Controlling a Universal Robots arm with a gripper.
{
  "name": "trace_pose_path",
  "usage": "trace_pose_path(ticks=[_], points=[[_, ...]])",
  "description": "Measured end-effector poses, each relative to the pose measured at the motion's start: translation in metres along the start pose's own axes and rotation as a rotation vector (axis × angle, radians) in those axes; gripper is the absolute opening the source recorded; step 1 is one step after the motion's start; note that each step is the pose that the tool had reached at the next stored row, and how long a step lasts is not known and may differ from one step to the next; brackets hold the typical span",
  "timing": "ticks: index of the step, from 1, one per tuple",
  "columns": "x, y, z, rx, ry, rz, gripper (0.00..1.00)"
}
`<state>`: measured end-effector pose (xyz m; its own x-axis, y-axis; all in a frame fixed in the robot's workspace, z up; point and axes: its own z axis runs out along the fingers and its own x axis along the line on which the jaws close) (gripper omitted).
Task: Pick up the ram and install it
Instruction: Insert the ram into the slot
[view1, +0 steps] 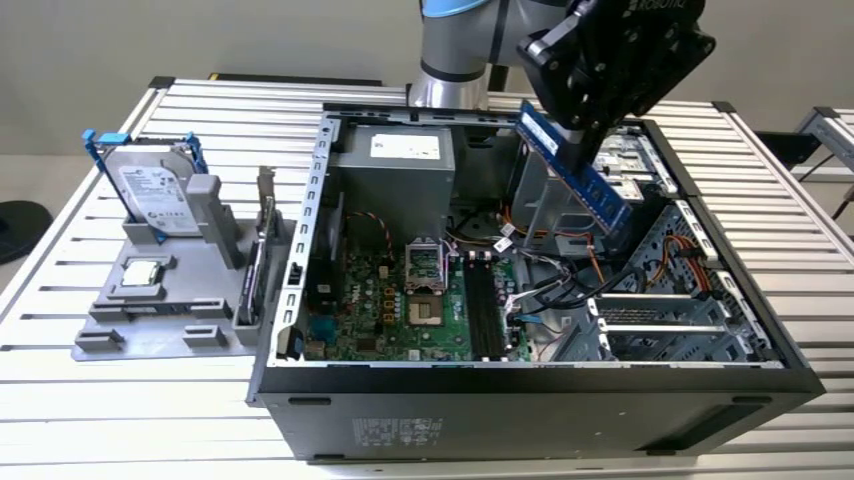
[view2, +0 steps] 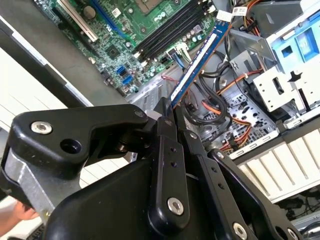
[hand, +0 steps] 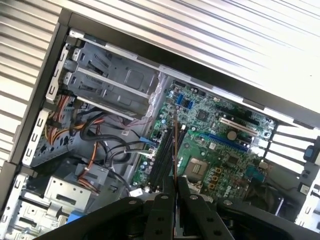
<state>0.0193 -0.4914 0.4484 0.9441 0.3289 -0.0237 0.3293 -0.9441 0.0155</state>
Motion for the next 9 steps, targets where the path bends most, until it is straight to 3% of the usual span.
trace_pose_path(ticks=[9], points=[[-0.0002,-0.0001,0.0000,0.0016,-0.0010,0.067,0.00]])
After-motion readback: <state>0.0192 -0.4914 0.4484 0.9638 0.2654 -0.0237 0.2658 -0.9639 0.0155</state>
